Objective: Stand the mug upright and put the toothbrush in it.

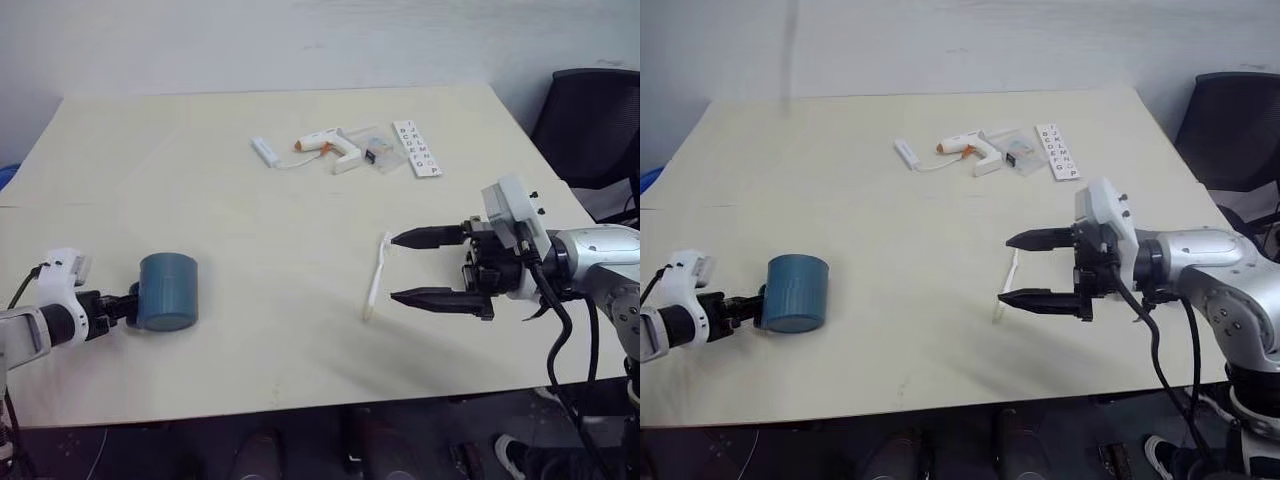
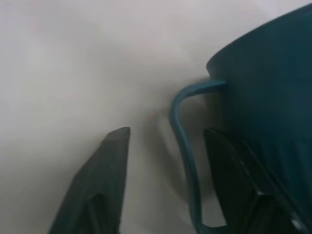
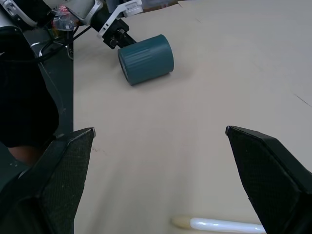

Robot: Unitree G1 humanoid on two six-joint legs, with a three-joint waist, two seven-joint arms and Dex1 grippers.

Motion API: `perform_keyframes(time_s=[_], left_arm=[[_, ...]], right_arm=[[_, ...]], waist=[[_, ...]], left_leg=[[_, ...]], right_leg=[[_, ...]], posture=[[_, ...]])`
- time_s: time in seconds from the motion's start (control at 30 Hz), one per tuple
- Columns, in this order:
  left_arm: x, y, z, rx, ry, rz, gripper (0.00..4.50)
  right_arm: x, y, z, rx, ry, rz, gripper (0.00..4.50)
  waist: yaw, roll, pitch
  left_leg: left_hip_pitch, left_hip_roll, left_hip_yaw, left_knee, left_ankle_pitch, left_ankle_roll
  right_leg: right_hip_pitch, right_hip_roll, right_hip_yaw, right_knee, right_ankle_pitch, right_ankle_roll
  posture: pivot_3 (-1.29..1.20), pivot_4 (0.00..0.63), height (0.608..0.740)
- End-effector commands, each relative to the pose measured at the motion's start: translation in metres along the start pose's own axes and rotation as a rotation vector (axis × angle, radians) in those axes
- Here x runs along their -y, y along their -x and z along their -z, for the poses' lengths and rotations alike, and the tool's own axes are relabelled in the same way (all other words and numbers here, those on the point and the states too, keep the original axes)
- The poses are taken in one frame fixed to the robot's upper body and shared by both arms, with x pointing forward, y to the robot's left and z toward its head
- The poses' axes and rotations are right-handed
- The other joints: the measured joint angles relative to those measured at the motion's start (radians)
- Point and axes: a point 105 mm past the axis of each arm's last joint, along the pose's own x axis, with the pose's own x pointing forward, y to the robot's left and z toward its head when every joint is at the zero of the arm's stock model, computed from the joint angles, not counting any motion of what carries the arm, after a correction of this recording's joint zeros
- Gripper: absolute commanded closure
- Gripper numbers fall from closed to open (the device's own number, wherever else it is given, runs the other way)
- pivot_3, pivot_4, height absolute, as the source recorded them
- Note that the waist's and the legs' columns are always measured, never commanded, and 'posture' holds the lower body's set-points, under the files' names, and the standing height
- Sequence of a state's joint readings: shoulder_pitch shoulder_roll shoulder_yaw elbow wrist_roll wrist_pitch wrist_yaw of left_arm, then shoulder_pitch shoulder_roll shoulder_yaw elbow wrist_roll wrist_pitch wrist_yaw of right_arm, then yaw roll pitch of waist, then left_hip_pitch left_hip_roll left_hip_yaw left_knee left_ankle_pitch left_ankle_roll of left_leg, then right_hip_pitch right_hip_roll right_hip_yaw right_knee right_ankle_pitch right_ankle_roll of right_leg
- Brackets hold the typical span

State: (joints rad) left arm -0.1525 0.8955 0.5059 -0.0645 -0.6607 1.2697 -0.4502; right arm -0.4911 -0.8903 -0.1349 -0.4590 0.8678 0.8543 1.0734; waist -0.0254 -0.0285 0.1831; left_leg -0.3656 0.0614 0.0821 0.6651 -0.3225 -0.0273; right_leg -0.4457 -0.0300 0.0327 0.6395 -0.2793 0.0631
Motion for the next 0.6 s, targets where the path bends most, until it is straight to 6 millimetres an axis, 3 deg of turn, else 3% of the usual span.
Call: perform_keyframes(time_s=[0.03, 0.2, 0.33, 0.4, 0.5, 0.6], left_arm=[[0.004, -0.007, 0.007, -0.032, 0.015, 0.031, 3.03], [0.016, -0.007, -0.01, 0.04, 0.02, 0.076, 4.46], [0.031, -0.006, -0.018, 0.071, -0.026, 0.136, 4.46], [0.045, -0.001, -0.035, 0.177, -0.098, 0.189, 4.46], [0.084, 0.015, -0.081, 0.495, -0.268, 0.298, 4.46], [0.117, 0.013, -0.108, 0.705, -0.304, 0.341, 4.46]], right_arm=[[-0.005, 0.004, -0.008, 0.01, 0.045, 0.008, 0.0], [-0.006, 0.004, 0.001, -0.019, 0.045, 0.02, 0.0], [-0.006, 0.004, 0.001, -0.013, 0.045, 0.027, 0.0], [-0.006, 0.005, 0.002, -0.016, 0.045, 0.036, 0.0], [-0.005, 0.007, 0.005, -0.023, 0.038, 0.053, 0.0], [-0.004, 0.005, 0.009, -0.043, 0.052, 0.073, 0.0]], waist=[[-0.001, 0.0, 0.0], [0.0, -0.001, 0.0], [-0.002, -0.001, 0.0], [-0.003, -0.001, 0.0], [-0.001, -0.002, 0.0], [0.013, -0.002, 0.0]], left_leg=[[0.0, 0.0, 0.0, 0.0, 0.0, 0.0], [-0.001, 0.0, -0.001, 0.001, 0.0, 0.0], [-0.002, -0.001, -0.001, 0.001, 0.0, 0.0], [-0.002, 0.0, -0.001, 0.001, 0.0, 0.0], [-0.003, 0.001, -0.001, 0.001, 0.0, -0.001], [-0.004, 0.0, -0.001, 0.003, 0.0, -0.001]], right_leg=[[0.0, 0.0, 0.0, 0.0, 0.0, 0.0], [0.0, 0.001, 0.0, -0.001, 0.0, 0.0], [0.0, 0.001, 0.0, -0.002, 0.0, 0.001], [-0.001, 0.002, 0.0, -0.002, 0.0, 0.001], [-0.001, 0.002, 0.0, -0.002, 0.0, 0.001], [0.0, 0.003, -0.001, -0.002, 0.001, 0.002]], posture=[[0.0, 0.15, 0.74], [0.0, 0.15, 0.74], [0.0, 0.15, 0.74], [0.0, 0.15, 0.74], [0.0, 0.15, 0.74], [0.0, 0.15, 0.74]])
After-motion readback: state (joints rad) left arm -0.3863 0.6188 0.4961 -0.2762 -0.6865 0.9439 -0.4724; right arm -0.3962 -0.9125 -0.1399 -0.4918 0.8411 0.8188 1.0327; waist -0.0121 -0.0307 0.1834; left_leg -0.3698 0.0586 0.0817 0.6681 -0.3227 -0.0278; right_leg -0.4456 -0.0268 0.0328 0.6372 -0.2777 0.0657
